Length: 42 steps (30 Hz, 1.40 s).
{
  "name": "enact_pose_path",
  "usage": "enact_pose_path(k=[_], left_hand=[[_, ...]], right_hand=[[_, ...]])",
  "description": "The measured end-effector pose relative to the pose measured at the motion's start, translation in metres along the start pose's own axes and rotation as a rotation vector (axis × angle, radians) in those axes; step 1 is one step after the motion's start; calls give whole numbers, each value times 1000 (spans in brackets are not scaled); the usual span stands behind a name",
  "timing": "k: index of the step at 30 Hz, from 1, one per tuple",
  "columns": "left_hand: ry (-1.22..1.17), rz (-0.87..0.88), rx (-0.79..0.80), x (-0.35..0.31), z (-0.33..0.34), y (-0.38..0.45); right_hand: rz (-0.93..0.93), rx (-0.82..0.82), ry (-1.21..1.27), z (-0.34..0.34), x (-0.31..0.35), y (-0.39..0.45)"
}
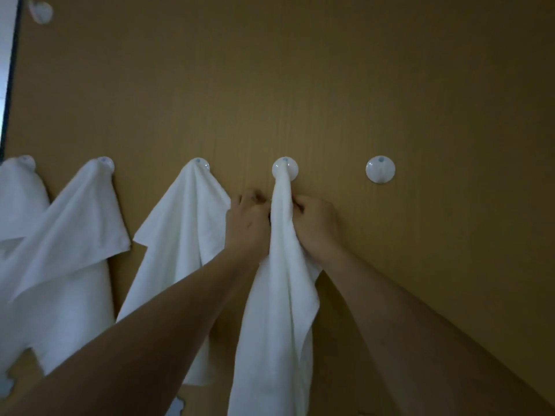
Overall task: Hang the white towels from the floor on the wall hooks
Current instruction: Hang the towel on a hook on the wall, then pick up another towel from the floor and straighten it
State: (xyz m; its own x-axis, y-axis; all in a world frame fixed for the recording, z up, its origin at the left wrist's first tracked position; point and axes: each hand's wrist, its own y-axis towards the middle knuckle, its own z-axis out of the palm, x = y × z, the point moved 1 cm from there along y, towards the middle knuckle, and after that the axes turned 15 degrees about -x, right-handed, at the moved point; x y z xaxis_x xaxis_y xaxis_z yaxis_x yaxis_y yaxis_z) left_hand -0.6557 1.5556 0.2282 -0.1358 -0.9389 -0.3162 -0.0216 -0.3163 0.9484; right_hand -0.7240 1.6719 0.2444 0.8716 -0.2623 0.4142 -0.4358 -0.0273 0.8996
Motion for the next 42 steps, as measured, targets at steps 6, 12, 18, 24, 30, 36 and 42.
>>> enact_pose_path(k=[6,12,18,24,30,36,42], left_hand=[[259,297,221,15,-27,-2],[5,209,529,22,-34,-6],[-105,226,625,41,-54,-12],[-131,335,366,45,-67,-24],[-285,514,285,-5,-93,-57],[-622,493,551,-124,-143,-123],[-900,505,756,-269,-231,-224]], right_hand=[[-11,-156,-162,-7,9,-23],[367,76,132,-11,31,-46],[373,5,-49,-4,47,-78],[422,76,-289,-13,61,-129],[492,156,-684,-80,86,-170],[503,23,-1082,-221,152,-236],[644,-66,-1400,-378,250,-355]])
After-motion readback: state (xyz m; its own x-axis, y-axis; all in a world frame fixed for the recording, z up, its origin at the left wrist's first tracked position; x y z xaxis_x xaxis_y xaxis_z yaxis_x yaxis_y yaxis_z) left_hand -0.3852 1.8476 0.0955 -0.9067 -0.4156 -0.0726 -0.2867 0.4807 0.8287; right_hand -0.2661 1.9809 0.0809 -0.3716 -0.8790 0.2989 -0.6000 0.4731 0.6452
